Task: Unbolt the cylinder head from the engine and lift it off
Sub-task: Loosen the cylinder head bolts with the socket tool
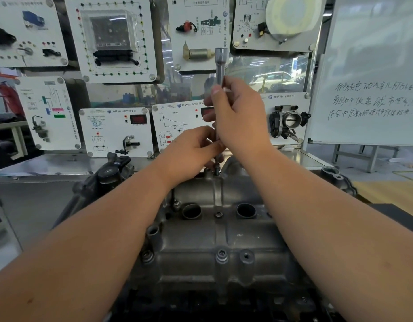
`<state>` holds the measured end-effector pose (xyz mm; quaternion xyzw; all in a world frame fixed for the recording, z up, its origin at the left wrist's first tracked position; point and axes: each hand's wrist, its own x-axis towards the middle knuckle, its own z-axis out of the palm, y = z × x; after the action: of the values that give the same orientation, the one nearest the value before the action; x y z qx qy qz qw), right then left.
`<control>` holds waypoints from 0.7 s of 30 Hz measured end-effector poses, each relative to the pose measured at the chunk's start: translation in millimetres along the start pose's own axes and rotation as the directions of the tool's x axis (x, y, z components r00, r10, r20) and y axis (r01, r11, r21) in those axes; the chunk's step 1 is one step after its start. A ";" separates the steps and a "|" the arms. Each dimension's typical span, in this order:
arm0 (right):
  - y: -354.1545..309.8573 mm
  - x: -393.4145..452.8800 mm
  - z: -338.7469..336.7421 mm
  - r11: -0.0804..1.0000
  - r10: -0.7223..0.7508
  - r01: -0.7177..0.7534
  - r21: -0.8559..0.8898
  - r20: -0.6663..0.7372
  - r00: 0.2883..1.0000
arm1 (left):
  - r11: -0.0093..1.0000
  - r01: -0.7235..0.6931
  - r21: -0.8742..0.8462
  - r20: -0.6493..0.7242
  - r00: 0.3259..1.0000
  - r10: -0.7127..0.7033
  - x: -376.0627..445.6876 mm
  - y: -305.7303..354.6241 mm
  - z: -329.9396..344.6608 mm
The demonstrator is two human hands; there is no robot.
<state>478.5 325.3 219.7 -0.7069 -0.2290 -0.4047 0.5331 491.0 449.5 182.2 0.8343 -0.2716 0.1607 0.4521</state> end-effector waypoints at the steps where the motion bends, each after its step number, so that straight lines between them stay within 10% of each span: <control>1: 0.2 -0.7 -0.4 1.000 -0.010 0.010 0.009 -0.002 1.000 | 1.000 -0.017 -0.001 0.004 1.000 0.017 0.3 0.0 0.0; 21: -3.3 -0.6 -2.2 0.996 0.002 -0.007 -0.085 -0.055 0.998 | 0.999 0.041 0.011 -0.008 0.999 -0.041 0.2 -0.3 3.0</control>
<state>474.9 324.4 221.3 -0.7179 -0.1953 -0.4322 0.5096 491.4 447.0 180.5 0.8417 -0.2516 0.1562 0.4515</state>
